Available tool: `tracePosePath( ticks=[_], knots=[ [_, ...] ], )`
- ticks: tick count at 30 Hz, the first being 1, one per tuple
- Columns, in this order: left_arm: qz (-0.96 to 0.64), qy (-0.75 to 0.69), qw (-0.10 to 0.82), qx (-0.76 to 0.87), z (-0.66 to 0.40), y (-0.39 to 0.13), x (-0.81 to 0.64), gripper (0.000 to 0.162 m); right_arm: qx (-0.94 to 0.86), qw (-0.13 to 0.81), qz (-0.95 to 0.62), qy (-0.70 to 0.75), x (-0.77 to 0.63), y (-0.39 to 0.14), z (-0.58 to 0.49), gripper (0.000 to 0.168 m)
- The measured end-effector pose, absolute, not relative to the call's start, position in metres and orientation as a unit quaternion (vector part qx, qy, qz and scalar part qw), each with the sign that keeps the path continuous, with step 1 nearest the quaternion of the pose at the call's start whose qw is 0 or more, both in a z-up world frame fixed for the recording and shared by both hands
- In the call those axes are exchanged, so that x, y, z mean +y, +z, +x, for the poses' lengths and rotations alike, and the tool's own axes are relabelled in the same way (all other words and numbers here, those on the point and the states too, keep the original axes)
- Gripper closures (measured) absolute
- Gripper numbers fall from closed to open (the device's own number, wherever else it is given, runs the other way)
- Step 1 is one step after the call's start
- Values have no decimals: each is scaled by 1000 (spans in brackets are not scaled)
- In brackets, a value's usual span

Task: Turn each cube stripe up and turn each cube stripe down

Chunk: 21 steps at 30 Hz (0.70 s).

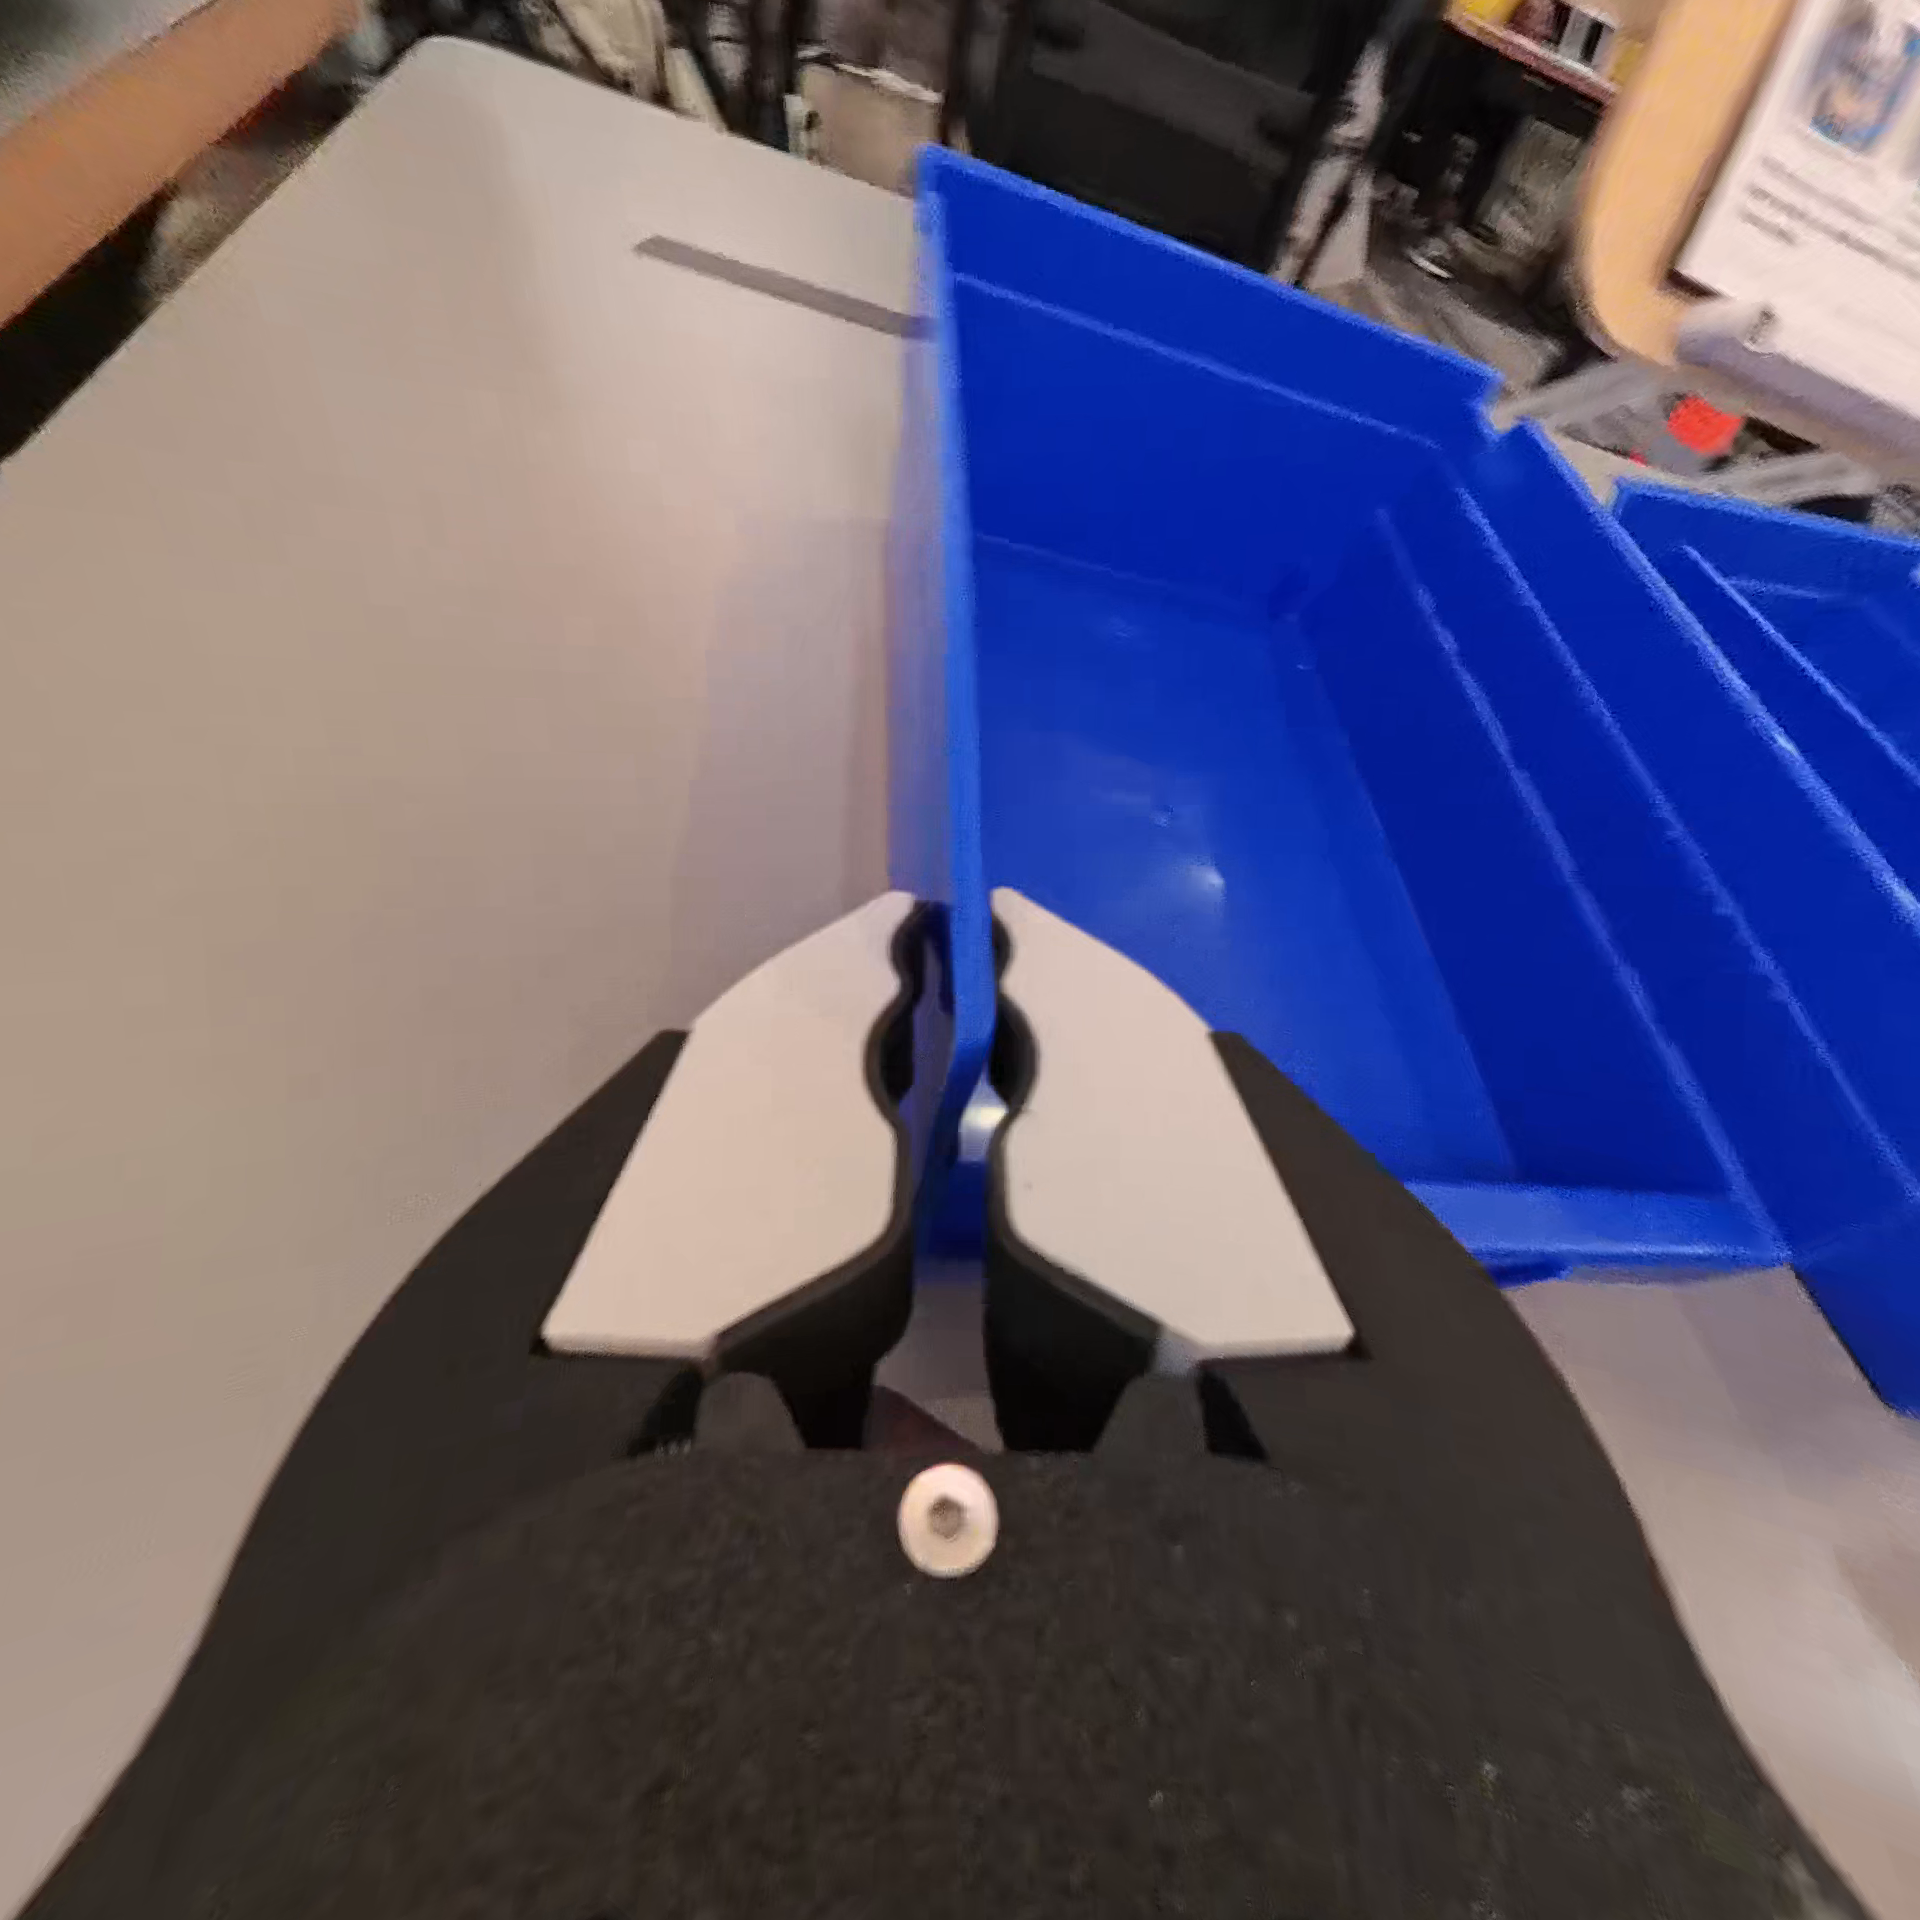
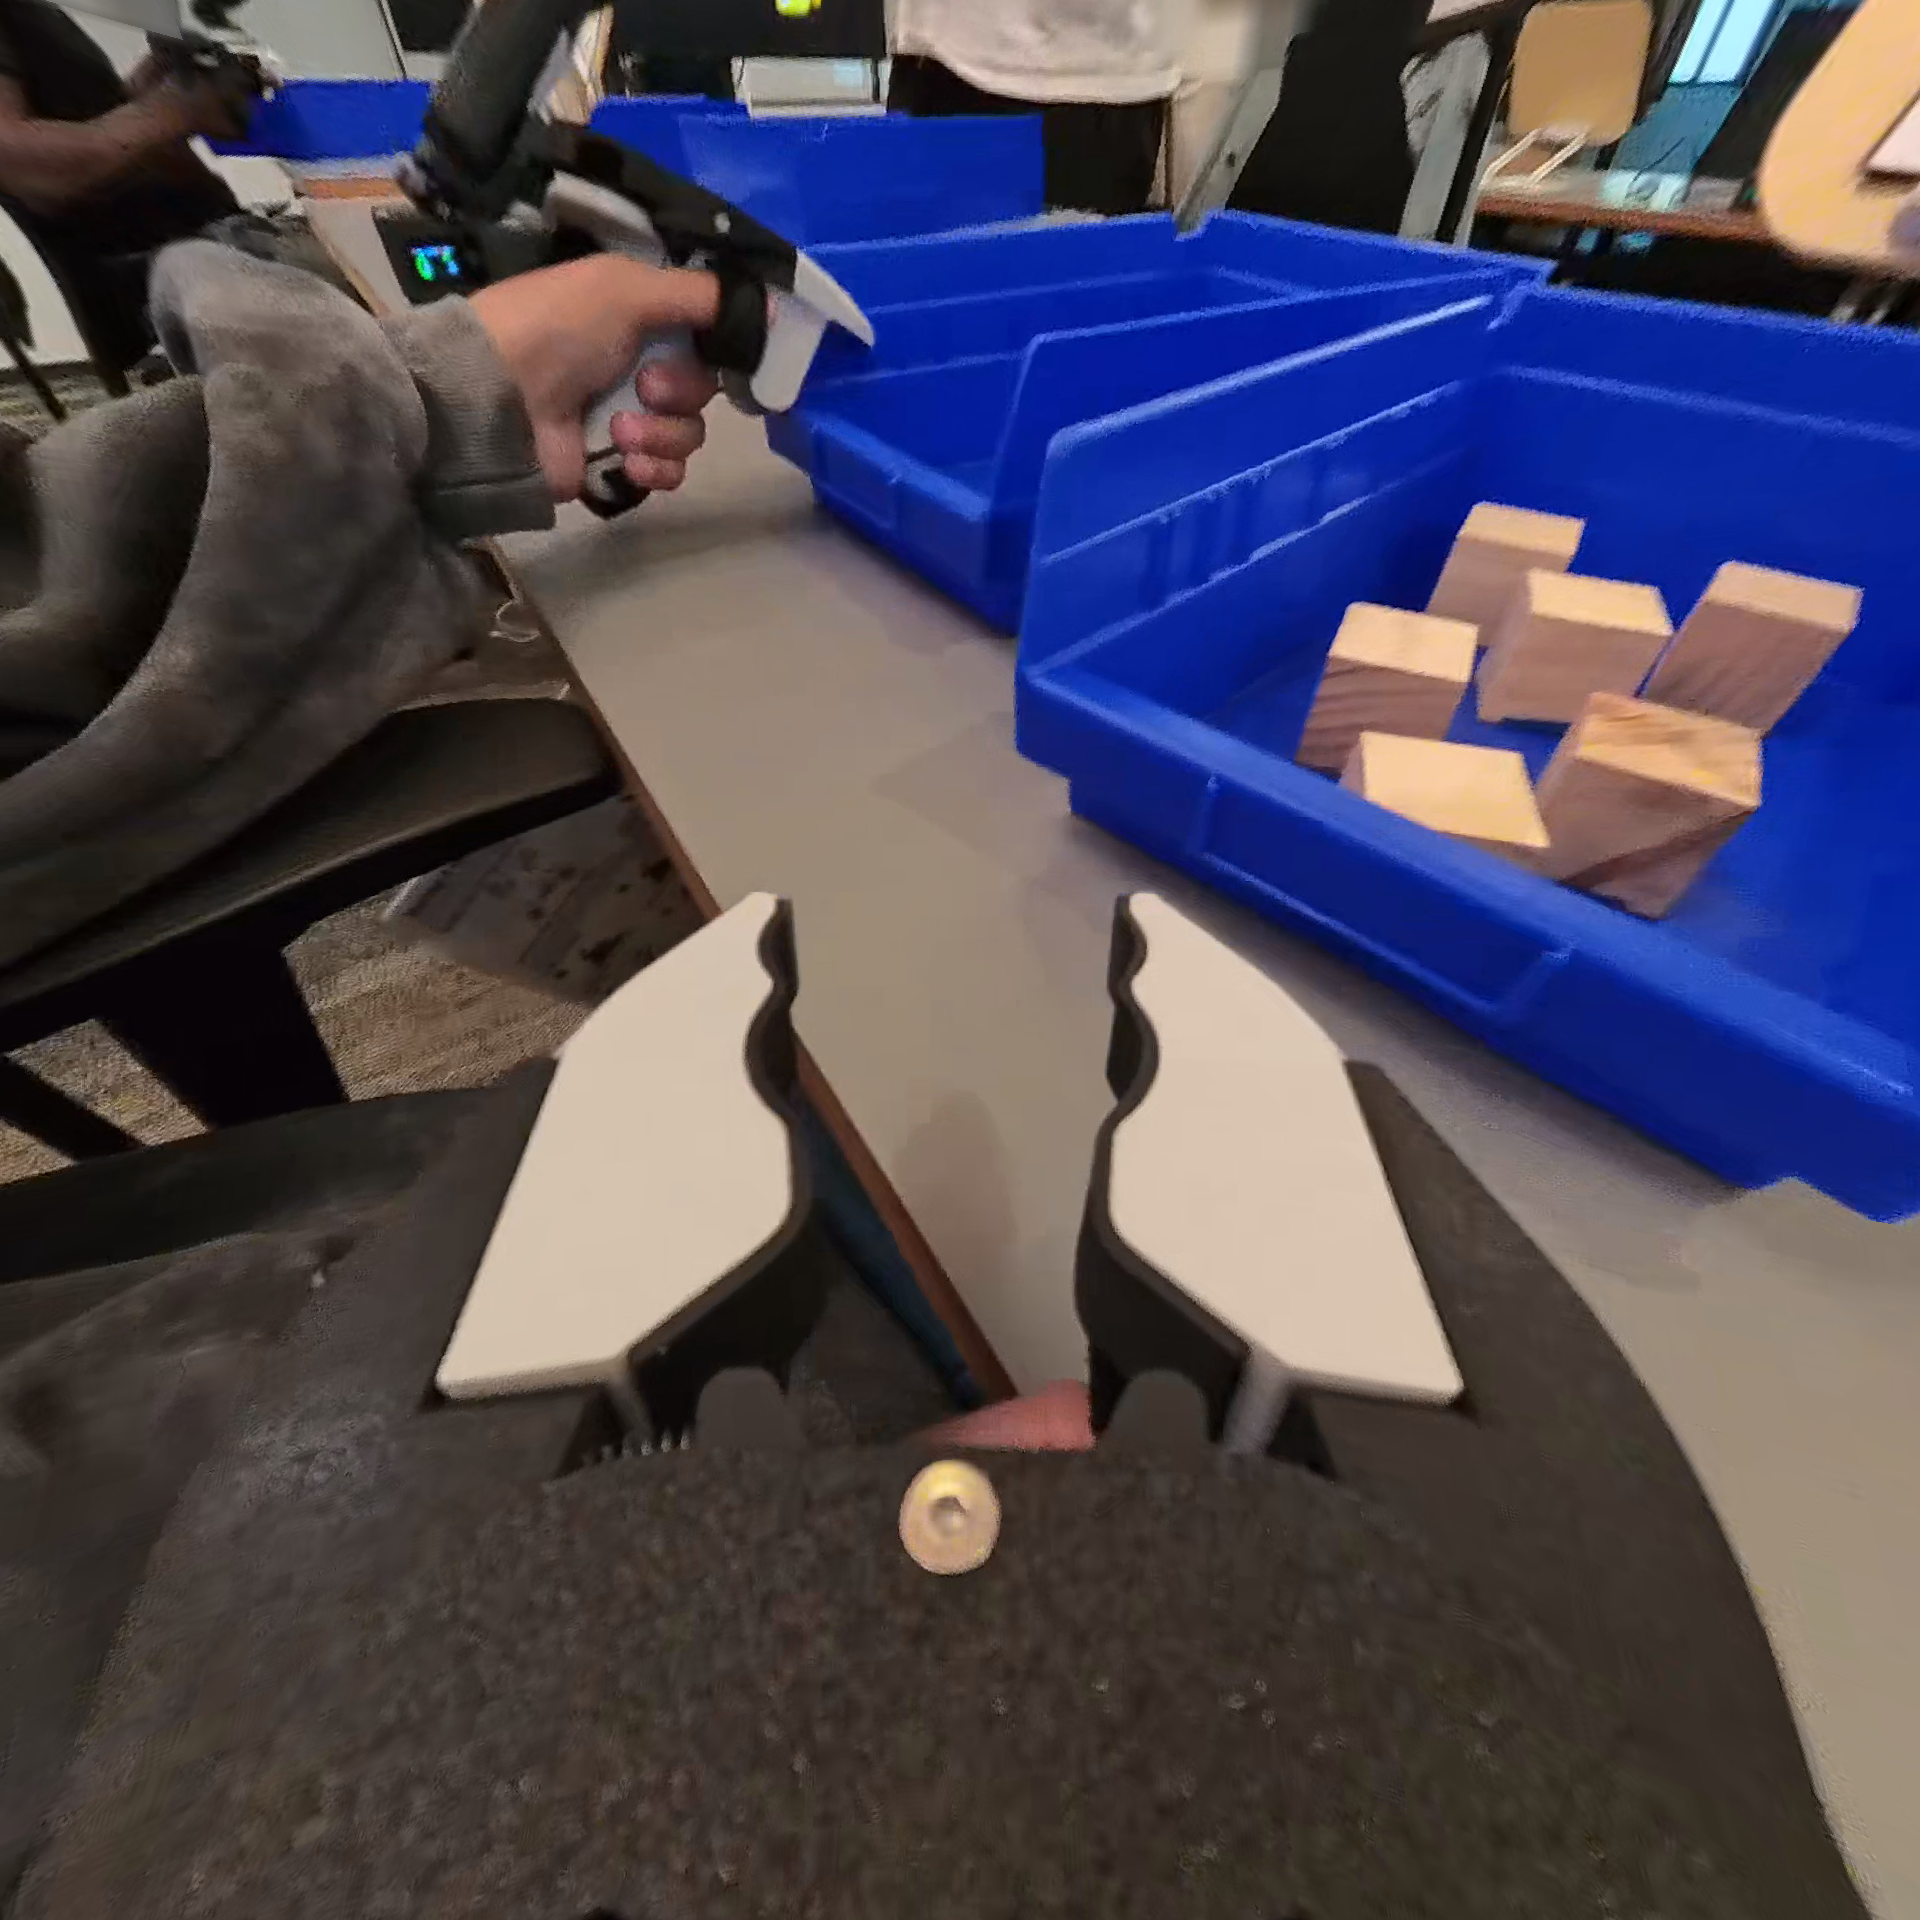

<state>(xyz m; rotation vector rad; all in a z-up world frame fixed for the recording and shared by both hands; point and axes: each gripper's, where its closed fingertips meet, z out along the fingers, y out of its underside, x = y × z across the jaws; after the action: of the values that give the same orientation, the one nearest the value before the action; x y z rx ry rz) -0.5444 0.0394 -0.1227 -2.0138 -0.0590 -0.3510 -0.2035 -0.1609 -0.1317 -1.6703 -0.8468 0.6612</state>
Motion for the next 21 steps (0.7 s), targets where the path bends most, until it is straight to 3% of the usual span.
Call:
tracePosePath(
  ticks=[5,9,18,20,21],
  knots=[
    [-842,-63,534,-31,-545,-123,-15,158,-352,499,-733,301,-161,-132,-230,131],
    [-828,-19,553,-89,-543,-123,-86,154,-340,483,-747,305,-150,-130,-270,135],
    [-816,30,569,-103,-535,-124,-172,150,-292,517,-764,255,-85,-123,-364,127],
    [-813,33,572,-103,-534,-122,-175,150,-302,503,-762,273,-77,-123,-384,133],
    [-812,55,572,-106,-536,-122,-176,151,-294,487,-770,290,-76,-121,-391,152]
  ],
)
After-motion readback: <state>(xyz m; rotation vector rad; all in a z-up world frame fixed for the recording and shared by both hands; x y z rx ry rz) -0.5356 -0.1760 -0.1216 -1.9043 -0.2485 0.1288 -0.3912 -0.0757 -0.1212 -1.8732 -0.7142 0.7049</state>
